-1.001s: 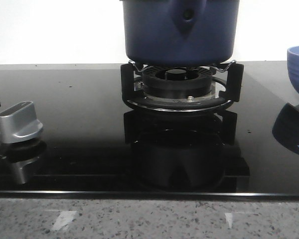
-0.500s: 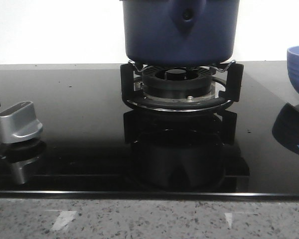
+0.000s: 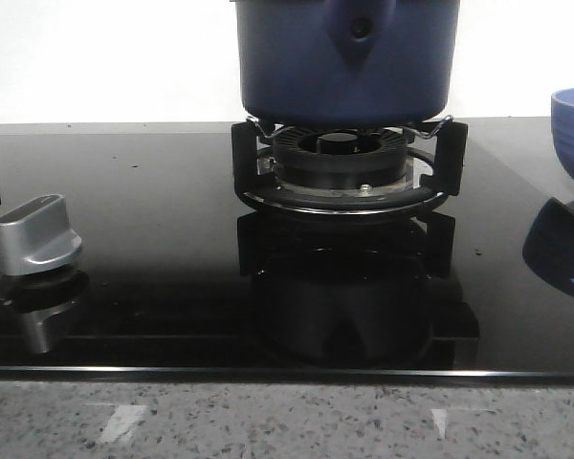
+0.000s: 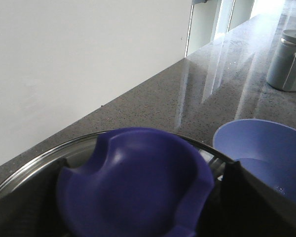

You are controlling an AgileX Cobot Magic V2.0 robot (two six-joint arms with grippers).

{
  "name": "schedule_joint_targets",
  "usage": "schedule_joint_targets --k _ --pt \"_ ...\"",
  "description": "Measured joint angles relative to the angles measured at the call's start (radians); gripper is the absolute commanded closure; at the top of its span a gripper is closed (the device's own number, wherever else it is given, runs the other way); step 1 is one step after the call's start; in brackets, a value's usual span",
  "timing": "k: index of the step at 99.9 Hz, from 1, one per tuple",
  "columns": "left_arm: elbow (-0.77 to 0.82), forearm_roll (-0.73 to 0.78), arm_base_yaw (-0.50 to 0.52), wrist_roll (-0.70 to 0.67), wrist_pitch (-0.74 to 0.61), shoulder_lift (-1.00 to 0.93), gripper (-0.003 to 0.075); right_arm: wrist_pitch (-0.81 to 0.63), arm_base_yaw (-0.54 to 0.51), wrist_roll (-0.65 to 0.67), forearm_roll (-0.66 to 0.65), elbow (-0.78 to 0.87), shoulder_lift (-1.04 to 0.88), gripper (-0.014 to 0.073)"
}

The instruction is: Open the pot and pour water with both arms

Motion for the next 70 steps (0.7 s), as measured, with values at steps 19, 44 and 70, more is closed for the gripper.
schedule_joint_targets --k 19,44,70 --pt "-0.008 0.002 0.0 0.0 0.006 0.001 0.0187 0.0 0.0 0.0 0.0 0.0 0.0 0.0209" --pt "-0.008 0.002 0.002 0.0 -0.001 0.001 0.0393 -0.002 0.0 0.0 0.0 0.0 0.0 0.0209" --pt "-0.009 0.0 0.002 -0.002 -0.001 0.002 0.0503 -0.002 0.0 0.0 0.0 0.0 0.0 0.0209"
